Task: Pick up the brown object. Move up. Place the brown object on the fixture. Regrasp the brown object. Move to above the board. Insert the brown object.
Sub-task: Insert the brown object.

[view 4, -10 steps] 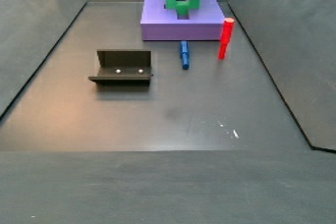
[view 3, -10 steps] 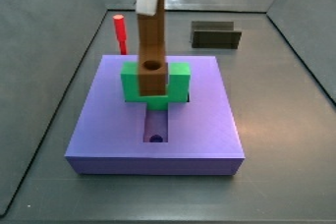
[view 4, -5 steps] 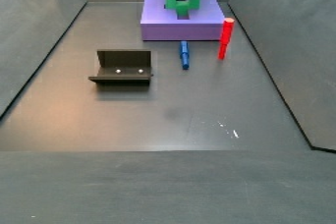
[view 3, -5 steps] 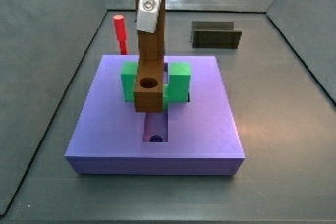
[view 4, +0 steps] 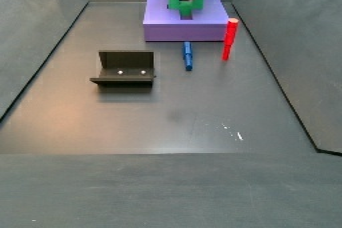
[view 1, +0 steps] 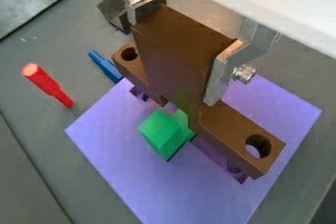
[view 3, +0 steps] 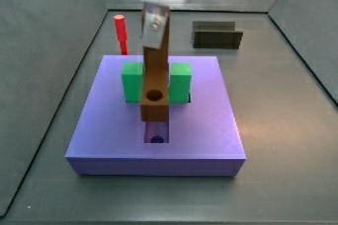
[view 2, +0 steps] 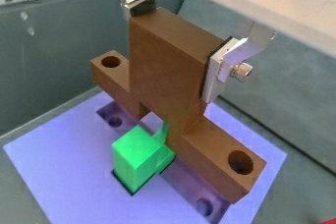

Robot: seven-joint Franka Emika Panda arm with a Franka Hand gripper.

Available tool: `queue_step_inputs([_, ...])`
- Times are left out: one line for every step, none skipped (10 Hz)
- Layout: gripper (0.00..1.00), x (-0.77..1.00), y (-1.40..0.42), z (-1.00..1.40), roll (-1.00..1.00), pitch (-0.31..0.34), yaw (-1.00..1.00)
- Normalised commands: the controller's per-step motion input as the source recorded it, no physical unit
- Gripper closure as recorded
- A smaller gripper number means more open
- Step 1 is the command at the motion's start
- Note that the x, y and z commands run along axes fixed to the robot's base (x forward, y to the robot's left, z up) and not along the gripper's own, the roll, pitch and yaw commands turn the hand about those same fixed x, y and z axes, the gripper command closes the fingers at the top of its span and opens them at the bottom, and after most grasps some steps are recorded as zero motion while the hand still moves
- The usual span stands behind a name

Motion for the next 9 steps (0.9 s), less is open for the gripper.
queue_step_inputs([1.00,0.18,0.00,-0.30,-0.04,0.000,0.00])
queue_step_inputs([1.00,0.07,0.00,-0.29,0.00,0.000,0.00])
queue_step_inputs([1.00,0.00,0.00,-0.24,0.01,0.000,0.00])
queue_step_inputs([1.00,-0.02,0.02,-0.22,0.00,0.000,0.00])
queue_step_inputs([1.00,0.00,0.03,-0.21,-0.05,-0.026,0.00])
queue_step_inputs([1.00,0.00,0.11,-0.17,-0.05,0.000,0.00])
queue_step_inputs([1.00,0.01,0.17,-0.15,-0.05,0.000,0.00])
queue_step_inputs([1.00,0.00,0.16,-0.14,-0.06,0.000,0.00])
queue_step_inputs([1.00,0.00,0.02,-0.14,-0.08,-0.049,0.00])
